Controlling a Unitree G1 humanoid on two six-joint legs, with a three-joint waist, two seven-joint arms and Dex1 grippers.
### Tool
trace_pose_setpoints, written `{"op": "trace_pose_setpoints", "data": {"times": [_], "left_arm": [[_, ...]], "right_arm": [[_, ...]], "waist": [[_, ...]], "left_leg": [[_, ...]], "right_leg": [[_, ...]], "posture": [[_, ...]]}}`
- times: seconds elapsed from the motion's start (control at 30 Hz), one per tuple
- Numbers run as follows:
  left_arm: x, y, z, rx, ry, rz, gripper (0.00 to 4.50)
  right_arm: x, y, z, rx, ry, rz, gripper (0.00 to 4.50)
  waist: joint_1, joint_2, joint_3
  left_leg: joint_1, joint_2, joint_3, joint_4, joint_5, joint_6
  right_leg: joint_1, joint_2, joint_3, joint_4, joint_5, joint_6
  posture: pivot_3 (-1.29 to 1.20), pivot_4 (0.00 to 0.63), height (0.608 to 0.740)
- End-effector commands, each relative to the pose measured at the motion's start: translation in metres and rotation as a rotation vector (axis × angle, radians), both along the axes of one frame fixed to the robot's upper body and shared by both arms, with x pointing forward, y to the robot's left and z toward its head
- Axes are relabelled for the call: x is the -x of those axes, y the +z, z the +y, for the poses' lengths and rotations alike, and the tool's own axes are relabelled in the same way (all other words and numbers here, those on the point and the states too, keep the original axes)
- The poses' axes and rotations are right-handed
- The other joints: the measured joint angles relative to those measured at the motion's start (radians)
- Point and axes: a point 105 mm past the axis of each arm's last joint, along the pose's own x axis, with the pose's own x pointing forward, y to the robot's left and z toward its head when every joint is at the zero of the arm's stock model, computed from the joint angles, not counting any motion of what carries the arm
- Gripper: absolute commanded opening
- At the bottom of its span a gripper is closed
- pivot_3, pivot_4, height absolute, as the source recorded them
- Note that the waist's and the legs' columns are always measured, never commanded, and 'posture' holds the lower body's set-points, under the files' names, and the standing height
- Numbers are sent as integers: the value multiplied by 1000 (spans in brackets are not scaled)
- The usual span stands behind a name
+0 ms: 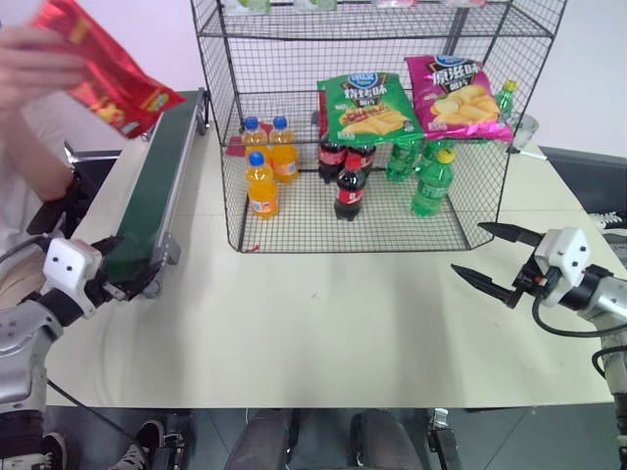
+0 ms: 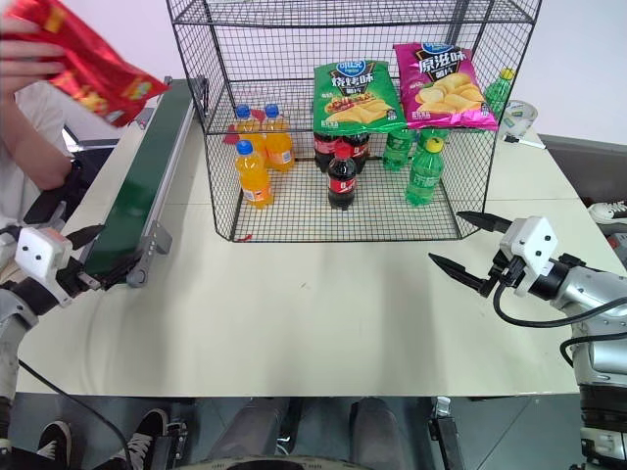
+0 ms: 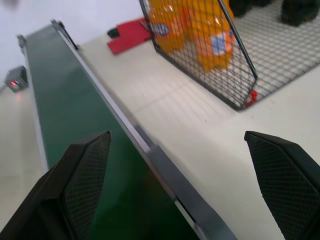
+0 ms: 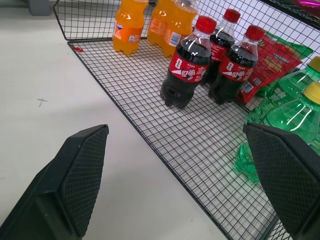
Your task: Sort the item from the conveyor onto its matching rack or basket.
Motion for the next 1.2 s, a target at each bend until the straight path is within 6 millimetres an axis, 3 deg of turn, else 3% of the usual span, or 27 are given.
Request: {"op": "trace_pose_setpoints", "data": {"times": [0.03, 0.13, 0.33, 0.47, 0.67, 0.87, 1.0, 1.2], "left_arm": [[1, 19, 11, -14, 47, -68, 4451], [2, 18, 10, -26, 46, -62, 4451], [16, 20, 12, 85, 48, -63, 4451], [23, 10, 10, -12, 43, -43, 4451], [30, 11, 16, -72, 69, -66, 4451], [41, 6, 22, -305, 82, -90, 4451], [49, 4, 26, -425, 101, -133, 4451], [51, 1, 35, -709, 153, -199, 4451]], "right_arm": [[-2, 18, 18, -31, 52, -62, 4500], [-6, 25, 22, -56, 63, -76, 4500], [-3, 19, 23, -61, 81, -31, 4500], [-3, 19, 23, -54, 84, -27, 4500], [-1, 17, 25, -42, 106, -6, 4500], [5, 9, 32, -70, 146, 56, 4500], [12, 16, 42, -83, 212, 32, 4500], [43, 7, 84, -109, 434, 121, 4500]], "waist": [[-2, 0, 0], [-6, 0, 0], [-4, 0, 0], [-2, 0, 0], [1, 0, 0], [1, 1, 0], [1, 1, 1], [3, 0, 1]], "left_leg": [[0, 0, 0, 0, 0, 0], [0, 0, 0, -1, 0, 0], [0, 0, 0, -1, 0, 0], [0, 0, 0, 0, 0, 0], [0, 0, 0, 0, 0, 0], [0, 0, 0, -1, 0, 0], [0, 0, 0, -1, 0, 0], [0, 0, 0, -3, -1, 1]], "right_leg": [[0, 0, 0, 0, 0, 0], [0, 0, 0, 0, 0, 0], [0, 0, 0, -1, 0, 0], [0, 0, 0, -1, 0, 0], [-1, 0, 0, -1, 0, 0], [-1, 0, 0, -1, 0, 0], [-1, -1, 0, -2, 0, 0], [-1, -1, 0, -2, 0, 0]], "posture": [[0, 150, 740], [0, 150, 740], [0, 150, 740], [0, 150, 740], [0, 150, 740], [0, 150, 740], [0, 150, 740], [0, 150, 740]]}}
